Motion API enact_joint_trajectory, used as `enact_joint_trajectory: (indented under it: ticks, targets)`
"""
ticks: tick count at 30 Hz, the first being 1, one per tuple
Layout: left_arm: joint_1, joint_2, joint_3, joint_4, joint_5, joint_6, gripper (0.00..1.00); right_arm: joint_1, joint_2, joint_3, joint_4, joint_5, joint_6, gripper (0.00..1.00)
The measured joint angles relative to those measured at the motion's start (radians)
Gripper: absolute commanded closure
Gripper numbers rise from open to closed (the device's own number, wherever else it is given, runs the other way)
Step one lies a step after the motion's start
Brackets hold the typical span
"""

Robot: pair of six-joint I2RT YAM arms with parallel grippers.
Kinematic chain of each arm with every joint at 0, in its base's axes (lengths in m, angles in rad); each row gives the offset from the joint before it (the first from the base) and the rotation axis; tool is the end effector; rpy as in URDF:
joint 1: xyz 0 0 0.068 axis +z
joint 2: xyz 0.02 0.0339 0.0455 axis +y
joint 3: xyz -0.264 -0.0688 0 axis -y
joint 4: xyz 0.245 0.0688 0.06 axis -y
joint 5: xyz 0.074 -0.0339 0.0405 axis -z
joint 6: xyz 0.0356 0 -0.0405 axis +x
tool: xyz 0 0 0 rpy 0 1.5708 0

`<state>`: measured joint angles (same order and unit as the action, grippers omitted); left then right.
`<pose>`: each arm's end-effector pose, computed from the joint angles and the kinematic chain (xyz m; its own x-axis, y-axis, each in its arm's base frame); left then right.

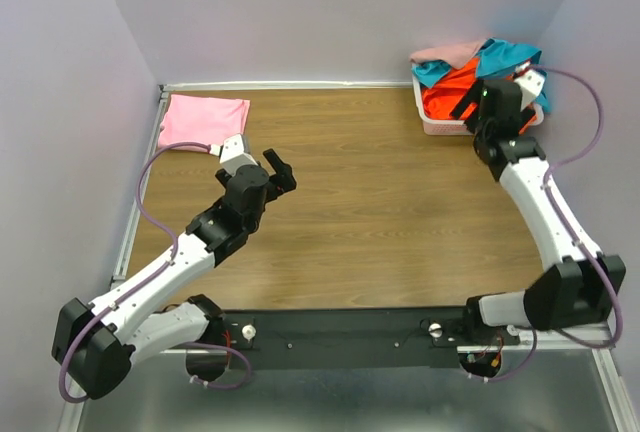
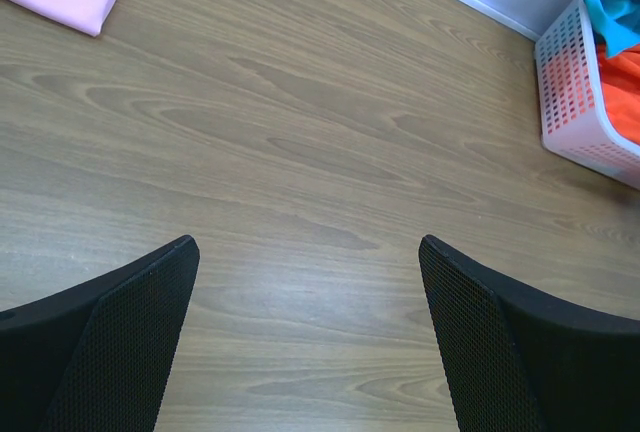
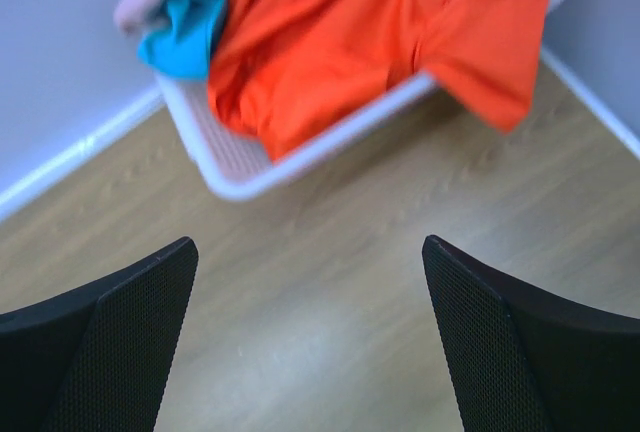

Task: Fold and stack the t-shirts
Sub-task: Grab the tshirt from the pile

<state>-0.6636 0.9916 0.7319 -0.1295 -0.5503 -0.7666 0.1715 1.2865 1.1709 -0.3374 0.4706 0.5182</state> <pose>0.1881 -0.1235 0.2899 -0.3151 -0.5042 -0.8041 -0.1037 0.8604 -0.4989 0.2898 0.0338 0.3520 -0.2510 0.4046 -0.8794 0.4304 0.8604 0.2730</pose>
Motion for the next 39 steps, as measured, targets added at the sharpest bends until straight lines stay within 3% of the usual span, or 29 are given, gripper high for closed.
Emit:
enact_joint_trajectory:
  ticks: [6, 15, 22, 31, 33, 37, 39]
  targets:
    - [0.0, -0.006, -0.007, -0.007, -0.019, 0.003, 0.01, -0.12, 0.274, 0.32, 0.007, -0.039, -0.084, 0.0]
    - [0.0, 0.043, -0.007, -0.007, -0.026, 0.018, 0.01, -0.255, 0.616, 0.613, 0.003, -0.124, -0.174, 0.0]
    - [0.0, 0.091, -0.006, -0.006, -0.018, 0.03, 0.01, -0.338, 0.816, 0.731, 0.0, -0.199, -0.26, 0.0]
    - [0.0, 0.103, -0.006, 0.009, -0.014, 0.037, 0.02, -0.351, 0.91, 0.753, -0.005, -0.27, -0.335, 0.08]
    - [0.0, 0.105, -0.006, 0.009, -0.013, 0.037, 0.01, -0.349, 0.928, 0.758, -0.004, -0.28, -0.339, 0.13]
    - [0.0, 0.105, -0.006, 0.009, -0.013, 0.037, 0.01, -0.349, 0.958, 0.758, -0.006, -0.285, -0.348, 0.42]
    - [0.0, 0.105, -0.006, 0.008, -0.014, 0.037, 0.01, -0.349, 0.968, 0.758, -0.01, -0.286, -0.348, 0.64]
